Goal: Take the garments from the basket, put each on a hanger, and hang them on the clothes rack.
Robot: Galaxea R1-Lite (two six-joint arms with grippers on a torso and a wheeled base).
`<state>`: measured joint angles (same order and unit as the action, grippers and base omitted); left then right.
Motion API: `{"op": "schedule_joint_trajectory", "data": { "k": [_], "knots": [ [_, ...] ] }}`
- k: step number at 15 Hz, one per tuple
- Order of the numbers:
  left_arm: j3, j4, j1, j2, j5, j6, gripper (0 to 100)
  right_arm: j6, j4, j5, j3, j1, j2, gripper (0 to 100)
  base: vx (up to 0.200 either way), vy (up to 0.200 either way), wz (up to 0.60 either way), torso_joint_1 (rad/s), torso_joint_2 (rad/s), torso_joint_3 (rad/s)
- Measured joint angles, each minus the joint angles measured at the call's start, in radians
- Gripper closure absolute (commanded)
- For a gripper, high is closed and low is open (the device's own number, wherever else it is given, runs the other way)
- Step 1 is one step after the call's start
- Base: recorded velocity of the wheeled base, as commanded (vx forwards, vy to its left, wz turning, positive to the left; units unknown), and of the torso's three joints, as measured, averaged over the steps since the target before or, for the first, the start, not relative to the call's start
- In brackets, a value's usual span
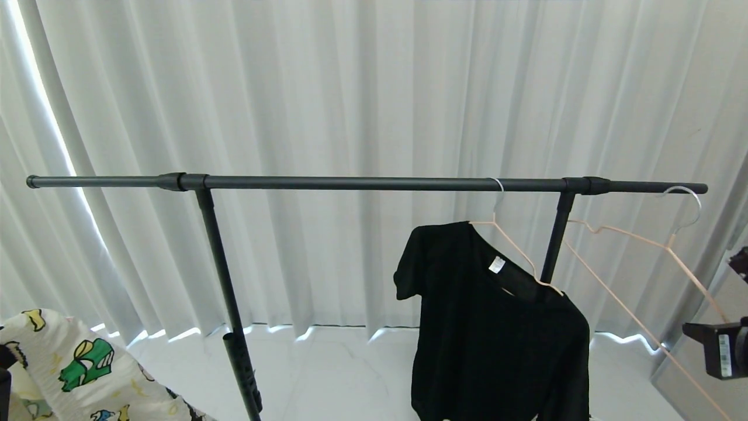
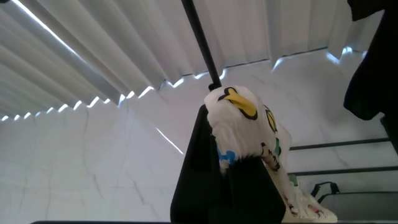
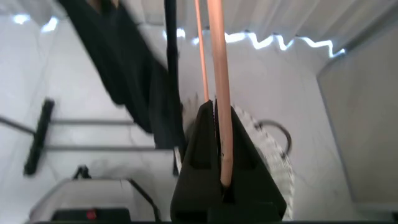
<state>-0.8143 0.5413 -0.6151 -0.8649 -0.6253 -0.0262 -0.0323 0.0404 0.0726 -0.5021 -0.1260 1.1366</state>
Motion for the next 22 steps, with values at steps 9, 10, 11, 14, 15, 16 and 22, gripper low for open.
{"op": "schedule_joint_trajectory", "data": {
  "k": [9,10,11,14,15,16,22],
  "knots": [
    [0.001,0.000,-0.002,0.000,0.003,0.000,100,0.114,-0.350,-0.020,0.021,-0.018,-0.382,100,-0.200,0.000,0.00,0.002,0.00,0.002],
    [0.003,0.000,-0.002,0.000,0.003,0.000,100,0.115,-0.351,-0.020,0.020,-0.029,-0.402,100,-0.200,0.000,0.00,-0.002,0.00,0.012],
    [0.005,0.000,-0.002,0.000,0.003,0.000,100,0.116,-0.352,-0.020,0.020,-0.037,-0.415,100,-0.200,0.000,0.00,0.002,0.00,0.007],
    [0.012,0.000,-0.007,0.000,0.005,0.000,100,0.115,-0.350,-0.036,0.015,-0.069,-0.432,100,-0.133,0.000,0.00,0.000,0.00,0.003],
    [0.012,0.000,-0.016,0.000,0.006,0.000,100,0.115,-0.349,-0.058,0.009,-0.087,-0.433,100,0.000,0.000,0.00,0.000,0.00,0.000],
    [0.013,-0.001,-0.035,-0.001,0.006,0.000,100,0.116,-0.347,-0.084,0.000,-0.114,-0.427,100,0.000,0.000,0.00,0.000,0.00,0.000],
    [-0.026,-0.088,-0.070,-0.101,0.007,0.015,100,0.126,-0.230,-0.141,-0.019,-0.359,-0.293,100,0.000,0.000,0.00,0.000,0.00,0.000]
  ]
}}
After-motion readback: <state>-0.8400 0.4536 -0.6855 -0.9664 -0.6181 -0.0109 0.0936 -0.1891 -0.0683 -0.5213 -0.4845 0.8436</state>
